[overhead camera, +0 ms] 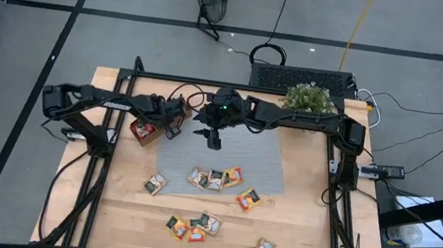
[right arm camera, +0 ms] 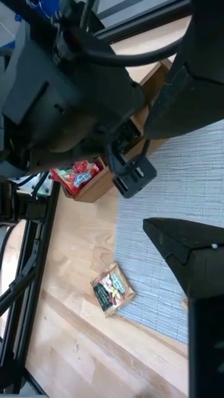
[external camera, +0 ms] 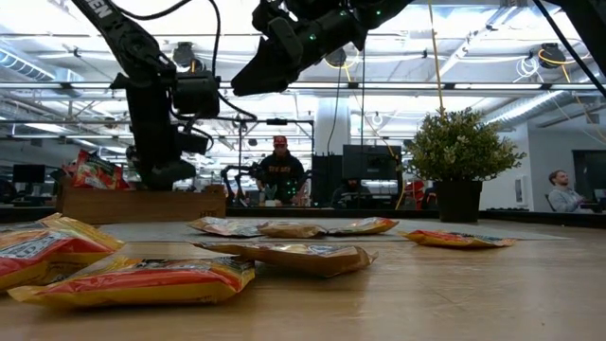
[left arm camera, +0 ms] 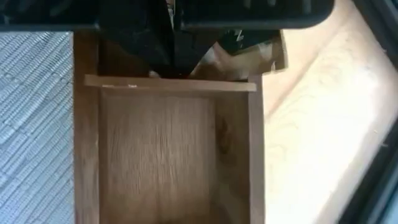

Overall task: Pick & Place Tea
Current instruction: Put the brown tea bag into the middle section of the wooden organizer

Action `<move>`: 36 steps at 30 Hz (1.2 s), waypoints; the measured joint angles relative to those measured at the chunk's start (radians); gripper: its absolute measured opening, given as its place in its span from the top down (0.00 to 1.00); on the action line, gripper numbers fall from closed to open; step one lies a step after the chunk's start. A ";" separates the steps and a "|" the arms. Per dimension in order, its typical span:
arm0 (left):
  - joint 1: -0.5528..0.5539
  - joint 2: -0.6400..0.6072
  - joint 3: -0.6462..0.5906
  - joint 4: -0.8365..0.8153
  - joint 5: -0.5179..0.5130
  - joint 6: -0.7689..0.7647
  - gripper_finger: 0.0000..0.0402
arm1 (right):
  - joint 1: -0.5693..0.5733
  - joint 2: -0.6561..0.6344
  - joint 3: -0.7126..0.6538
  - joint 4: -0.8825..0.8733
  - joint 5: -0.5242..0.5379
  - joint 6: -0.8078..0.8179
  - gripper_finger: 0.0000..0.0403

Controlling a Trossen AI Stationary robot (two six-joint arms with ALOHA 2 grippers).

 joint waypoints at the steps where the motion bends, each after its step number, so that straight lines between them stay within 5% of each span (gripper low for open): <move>1: -0.005 -0.002 0.000 -0.005 -0.013 -0.002 0.99 | 0.000 0.000 0.000 0.000 0.000 0.001 0.50; 11: -0.020 -0.004 0.027 -0.129 -0.118 -0.059 0.99 | 0.000 0.000 0.000 0.001 0.000 0.009 0.50; 25: -0.079 -0.004 0.092 -0.174 -0.125 -0.065 0.99 | 0.000 0.000 0.000 0.000 0.000 0.022 0.50; 31: -0.054 -0.004 0.092 -0.232 0.021 -0.060 0.99 | 0.000 0.000 0.000 0.000 0.000 0.028 0.50; 36: -0.018 -0.003 0.080 -0.225 0.038 -0.064 0.99 | 0.000 0.000 0.000 0.000 0.000 0.028 0.50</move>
